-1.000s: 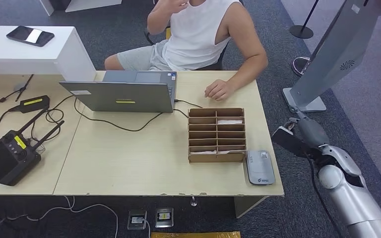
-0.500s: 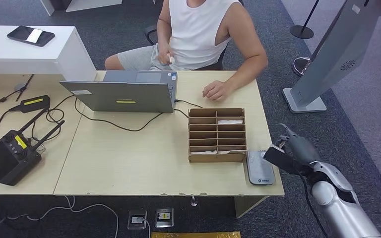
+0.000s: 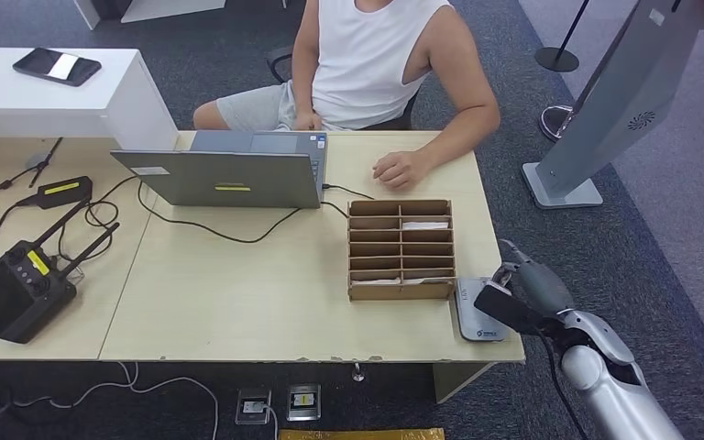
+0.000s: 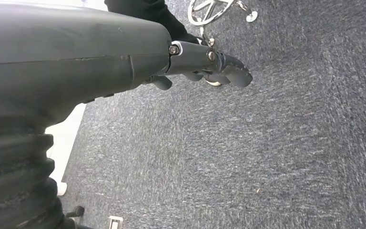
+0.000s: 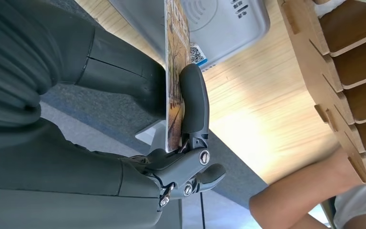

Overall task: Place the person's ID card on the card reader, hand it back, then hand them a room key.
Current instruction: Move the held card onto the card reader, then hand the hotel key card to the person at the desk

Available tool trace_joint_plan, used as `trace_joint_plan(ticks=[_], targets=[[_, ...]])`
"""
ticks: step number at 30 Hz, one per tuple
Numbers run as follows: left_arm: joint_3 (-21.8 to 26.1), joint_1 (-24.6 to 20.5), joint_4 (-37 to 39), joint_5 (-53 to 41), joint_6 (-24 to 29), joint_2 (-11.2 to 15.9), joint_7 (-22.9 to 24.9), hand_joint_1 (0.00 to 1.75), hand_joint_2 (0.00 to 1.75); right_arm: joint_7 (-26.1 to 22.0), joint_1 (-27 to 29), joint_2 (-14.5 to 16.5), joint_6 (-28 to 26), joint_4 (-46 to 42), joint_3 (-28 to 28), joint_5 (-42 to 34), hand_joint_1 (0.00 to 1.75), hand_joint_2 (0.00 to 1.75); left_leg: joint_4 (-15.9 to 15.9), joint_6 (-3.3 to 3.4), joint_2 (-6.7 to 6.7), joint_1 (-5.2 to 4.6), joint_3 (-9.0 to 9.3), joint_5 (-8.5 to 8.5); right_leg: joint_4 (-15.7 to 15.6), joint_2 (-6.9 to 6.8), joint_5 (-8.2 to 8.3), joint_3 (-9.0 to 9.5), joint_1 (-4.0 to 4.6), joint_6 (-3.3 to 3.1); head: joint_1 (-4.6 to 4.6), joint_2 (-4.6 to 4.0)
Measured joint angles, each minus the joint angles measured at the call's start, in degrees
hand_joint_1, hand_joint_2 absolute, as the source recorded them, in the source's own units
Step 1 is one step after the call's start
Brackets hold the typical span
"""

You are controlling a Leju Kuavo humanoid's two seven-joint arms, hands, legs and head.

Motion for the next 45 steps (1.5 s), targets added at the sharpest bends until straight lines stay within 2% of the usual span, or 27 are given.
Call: trace_joint_plan(ticks=[13, 17, 24, 30, 37, 44, 45], targets=[[0.0, 0.0, 0.0, 0.3, 0.5, -0.2, 0.3, 0.0, 1.75, -1.2, -3.6, 1.5, -2.6, 3.3, 0.4, -2.5, 1.75, 1.75, 0.0, -0.02, 0.03, -0.01, 0.02, 0.03, 0.0, 0.03, 0.05, 0.03, -0.01, 0.01, -0.01, 0.0], [0.0, 0.0, 0.0, 0.3, 0.6, -0.3, 0.0, 0.0, 1.75, -0.9, -8.1, 1.9, -3.7, 3.5, 0.3, -4.0, 1.75, 1.75, 0.0, -0.02, 0.04, -0.01, 0.0, 0.04, 0.0, 0.07, 0.09, -0.01, -0.01, 0.01, 0.0, 0.0], [-0.1, 0.0, 0.0, -0.5, 0.6, -0.4, -1.0, 0.0, 1.75, 0.7, -20.0, 2.0, -6.6, 3.9, 0.4, -3.3, 1.75, 1.75, 0.0, -0.01, 0.14, -0.02, -0.05, 0.06, 0.0, 0.13, 0.1, -0.09, -0.02, 0.01, -0.01, 0.0], [-0.7, -0.1, 0.0, -1.4, 0.2, -0.5, -1.3, 0.0, 1.75, 0.4, -27.4, 2.1, -8.8, 4.9, 0.9, -0.7, 1.75, 1.75, 0.0, -0.01, 0.13, -0.01, -0.12, 0.06, 0.0, 0.11, 0.1, -0.12, -0.01, 0.01, -0.01, 0.0], [-1.7, -0.4, 0.0, -2.7, -0.3, -0.7, -1.5, 0.0, 1.75, 1.0, -31.1, 4.0, -10.6, 9.6, 3.8, 3.6, 1.75, 1.75, 0.0, 0.0, 0.06, -0.01, -0.16, 0.07, 0.0, 0.03, 0.1, -0.13, -0.01, 0.01, 0.0, 0.0], [-2.7, -1.0, 0.0, -3.0, -0.6, -0.7, -1.5, 0.0, 1.75, -0.7, -32.5, 6.6, -13.0, 16.9, 5.5, 4.6, 1.74, 1.75, 0.0, 0.01, 0.0, -0.01, -0.19, 0.09, 0.1, -0.01, 0.1, -0.13, 0.0, 0.01, -0.01, 0.0], [-2.8, -1.0, 0.0, -2.8, -0.5, -0.7, -1.5, 0.0, 1.75, -0.8, -32.7, 7.0, -13.2, 17.9, 5.8, 4.7, 1.54, 1.75, 0.0, 0.01, 0.0, -0.01, -0.19, 0.08, 0.1, -0.01, 0.1, -0.13, 0.0, 0.01, -0.01, 0.0]])
